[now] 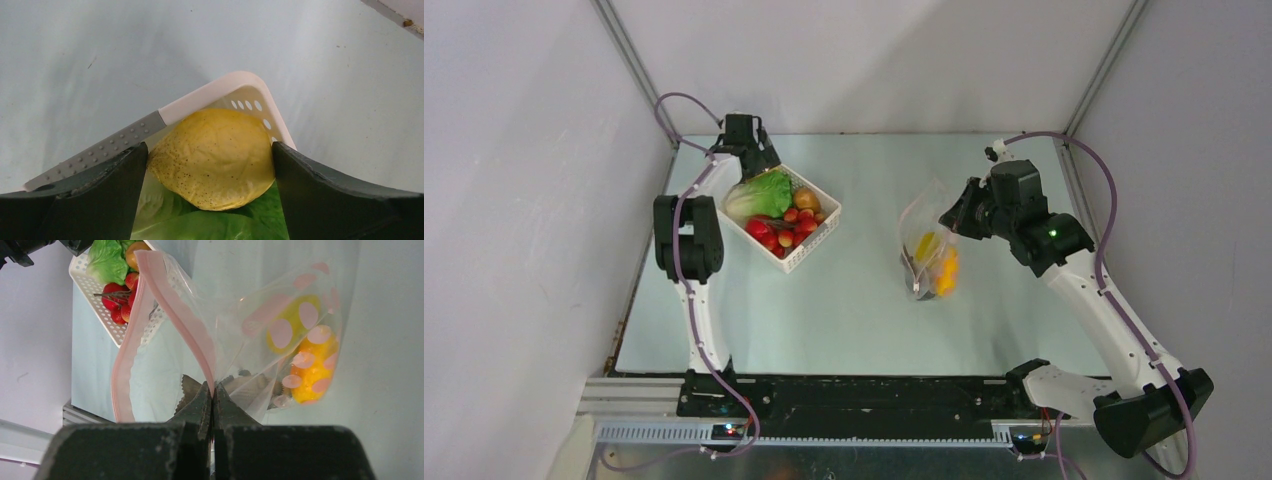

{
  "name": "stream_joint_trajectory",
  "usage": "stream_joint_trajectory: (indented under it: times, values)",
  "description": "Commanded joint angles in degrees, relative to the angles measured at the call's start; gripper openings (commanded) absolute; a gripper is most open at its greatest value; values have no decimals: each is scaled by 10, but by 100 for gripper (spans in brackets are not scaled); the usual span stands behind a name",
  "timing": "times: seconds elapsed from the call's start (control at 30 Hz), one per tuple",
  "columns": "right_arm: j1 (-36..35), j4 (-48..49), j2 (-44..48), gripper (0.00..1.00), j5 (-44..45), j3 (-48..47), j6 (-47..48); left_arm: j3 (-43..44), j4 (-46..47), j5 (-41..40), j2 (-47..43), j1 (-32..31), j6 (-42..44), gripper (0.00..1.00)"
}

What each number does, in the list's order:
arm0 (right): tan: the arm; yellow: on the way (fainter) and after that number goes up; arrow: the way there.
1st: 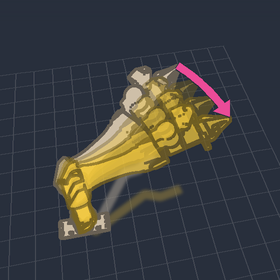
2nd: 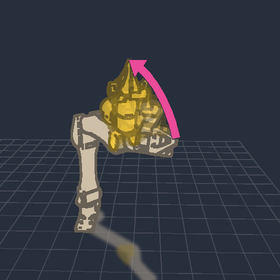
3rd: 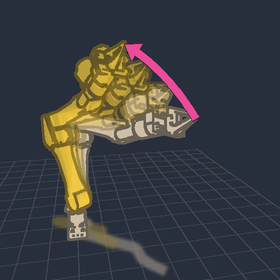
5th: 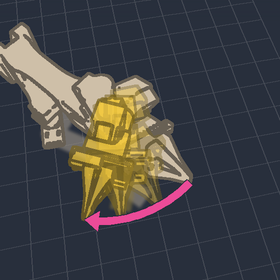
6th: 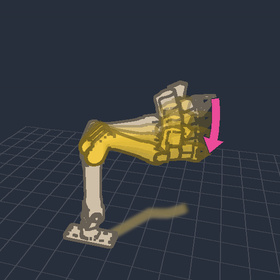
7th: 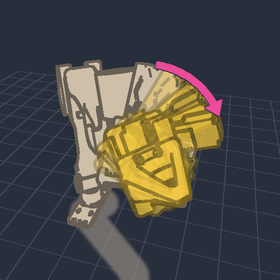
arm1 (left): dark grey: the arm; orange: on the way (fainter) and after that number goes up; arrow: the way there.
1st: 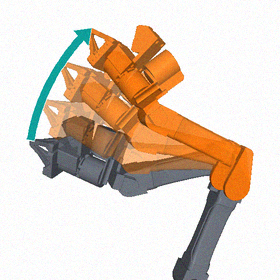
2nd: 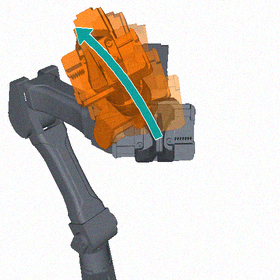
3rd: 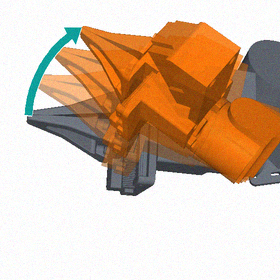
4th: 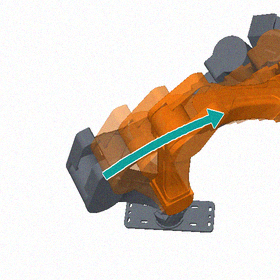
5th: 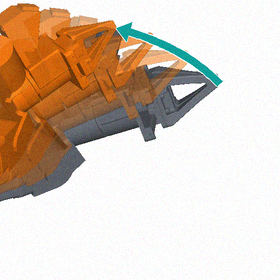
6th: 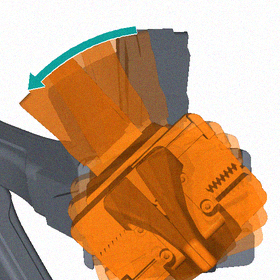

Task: Place the food in the zip-top bag and seal the zipper
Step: Pick up the fake fruit from the bin.

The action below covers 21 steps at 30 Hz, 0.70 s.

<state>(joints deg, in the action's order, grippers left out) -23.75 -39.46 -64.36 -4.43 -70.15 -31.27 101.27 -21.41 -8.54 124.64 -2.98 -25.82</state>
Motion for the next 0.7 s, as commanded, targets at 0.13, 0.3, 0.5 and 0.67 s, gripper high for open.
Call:
stream_joint_trajectory:
  times: [0.13,0.3,0.5,0.67]
  values:
    - [3,1,1,0,1,0,5,16,9,14,0,-1,-16,76]
    - [3,1,2,0,1,0,4,-3,24,24,-28,-2,-22,55]
    - [3,2,5,0,0,0,4,-48,47,34,-81,-1,-29,45]
    - [2,1,9,0,1,0,3,-108,82,38,-161,-1,-32,41]
